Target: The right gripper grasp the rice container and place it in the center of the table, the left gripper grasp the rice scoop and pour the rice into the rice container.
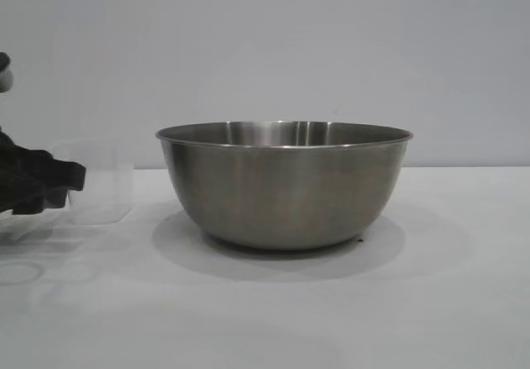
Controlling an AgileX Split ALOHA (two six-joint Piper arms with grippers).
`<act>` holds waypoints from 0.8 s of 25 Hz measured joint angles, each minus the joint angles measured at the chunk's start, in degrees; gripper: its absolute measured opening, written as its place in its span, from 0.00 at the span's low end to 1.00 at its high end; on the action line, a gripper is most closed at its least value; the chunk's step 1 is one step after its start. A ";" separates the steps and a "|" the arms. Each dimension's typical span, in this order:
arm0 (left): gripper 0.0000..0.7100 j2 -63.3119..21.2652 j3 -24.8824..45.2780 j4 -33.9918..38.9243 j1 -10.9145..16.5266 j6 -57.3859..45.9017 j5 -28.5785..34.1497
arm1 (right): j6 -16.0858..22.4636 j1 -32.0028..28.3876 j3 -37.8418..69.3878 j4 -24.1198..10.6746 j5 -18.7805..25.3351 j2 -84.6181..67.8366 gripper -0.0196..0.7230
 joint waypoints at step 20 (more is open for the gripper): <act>0.47 -26.82 8.60 13.79 0.00 -5.05 20.45 | 0.00 0.00 0.00 0.00 0.00 0.00 0.76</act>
